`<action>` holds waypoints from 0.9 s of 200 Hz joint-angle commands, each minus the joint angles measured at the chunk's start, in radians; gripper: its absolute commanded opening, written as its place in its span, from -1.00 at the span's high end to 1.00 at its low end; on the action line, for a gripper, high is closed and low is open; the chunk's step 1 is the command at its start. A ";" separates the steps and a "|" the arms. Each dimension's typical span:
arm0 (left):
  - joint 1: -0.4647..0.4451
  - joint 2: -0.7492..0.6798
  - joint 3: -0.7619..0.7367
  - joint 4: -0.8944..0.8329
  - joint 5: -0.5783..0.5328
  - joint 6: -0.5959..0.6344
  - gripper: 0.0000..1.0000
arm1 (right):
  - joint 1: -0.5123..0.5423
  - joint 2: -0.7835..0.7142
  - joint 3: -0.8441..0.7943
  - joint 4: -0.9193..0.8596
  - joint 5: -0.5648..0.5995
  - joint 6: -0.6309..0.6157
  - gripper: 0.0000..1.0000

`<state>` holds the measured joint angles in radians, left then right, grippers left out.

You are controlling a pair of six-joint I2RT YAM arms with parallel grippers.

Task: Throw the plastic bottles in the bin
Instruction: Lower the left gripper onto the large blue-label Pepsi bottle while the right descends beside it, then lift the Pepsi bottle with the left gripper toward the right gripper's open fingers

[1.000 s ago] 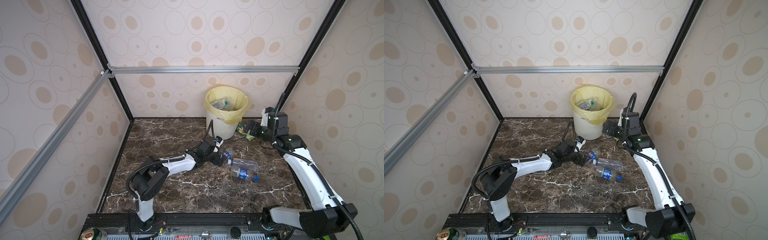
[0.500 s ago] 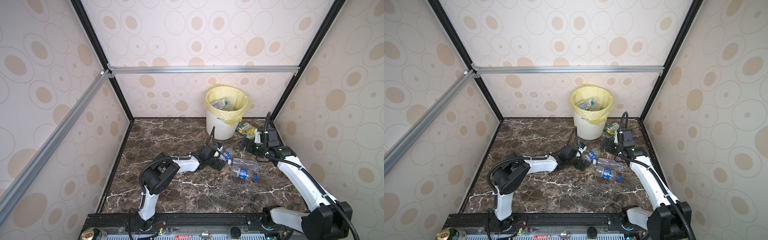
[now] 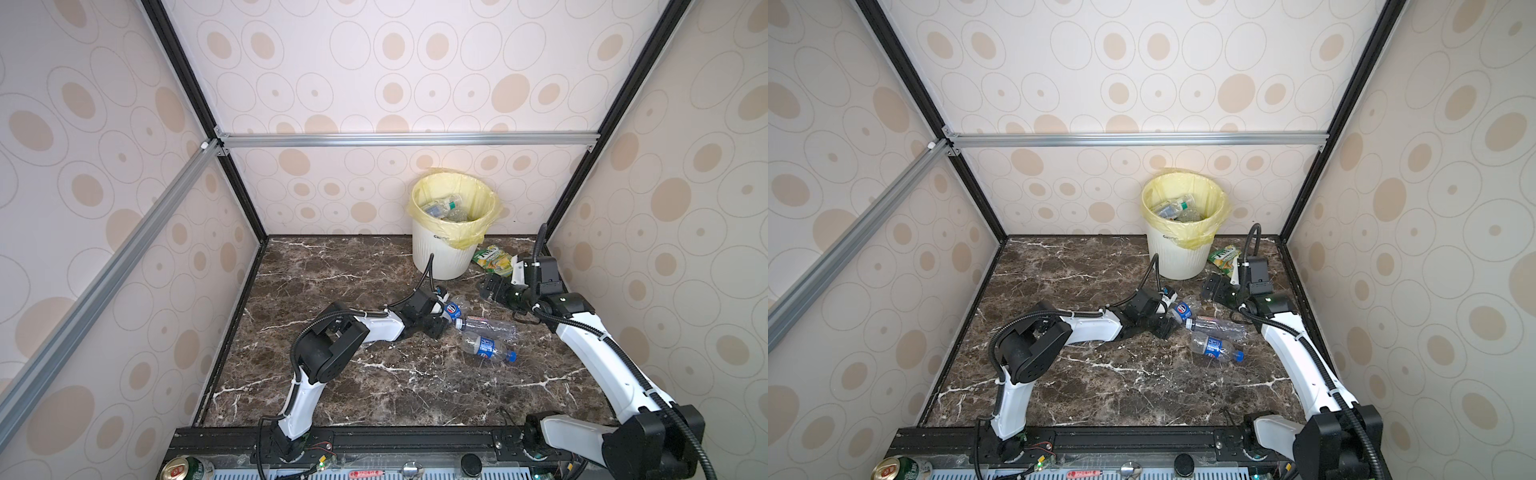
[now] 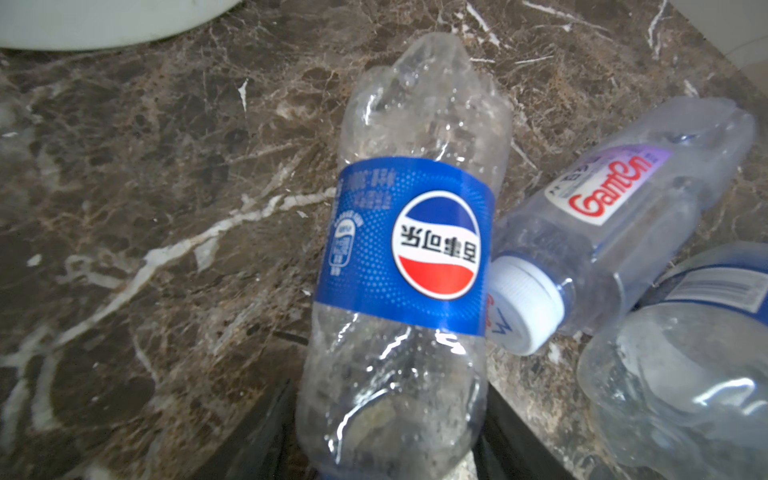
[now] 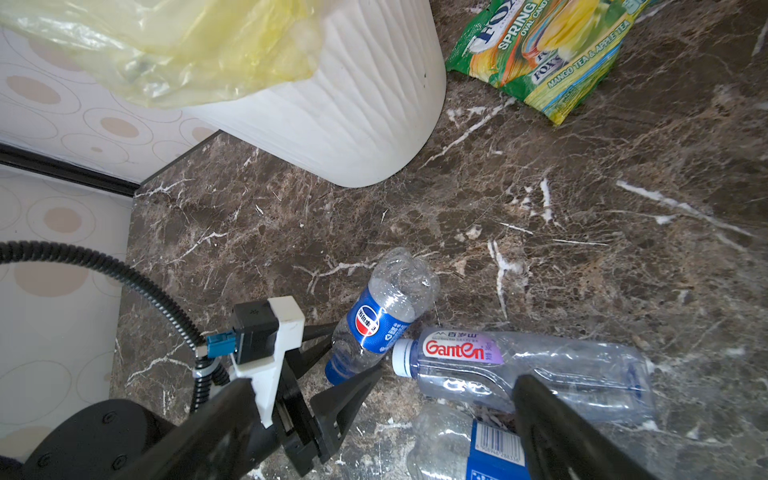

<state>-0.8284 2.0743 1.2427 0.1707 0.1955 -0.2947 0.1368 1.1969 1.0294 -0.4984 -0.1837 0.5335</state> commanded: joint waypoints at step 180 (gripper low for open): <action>0.129 -0.236 -0.163 0.079 -0.008 -0.117 0.01 | -0.013 0.079 -0.099 0.170 -0.195 0.161 -0.98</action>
<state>-0.7109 1.8946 1.0836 0.2100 0.1566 -0.3557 0.1291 1.2552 0.9592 -0.3912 -0.3157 0.6353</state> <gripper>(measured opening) 0.503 0.990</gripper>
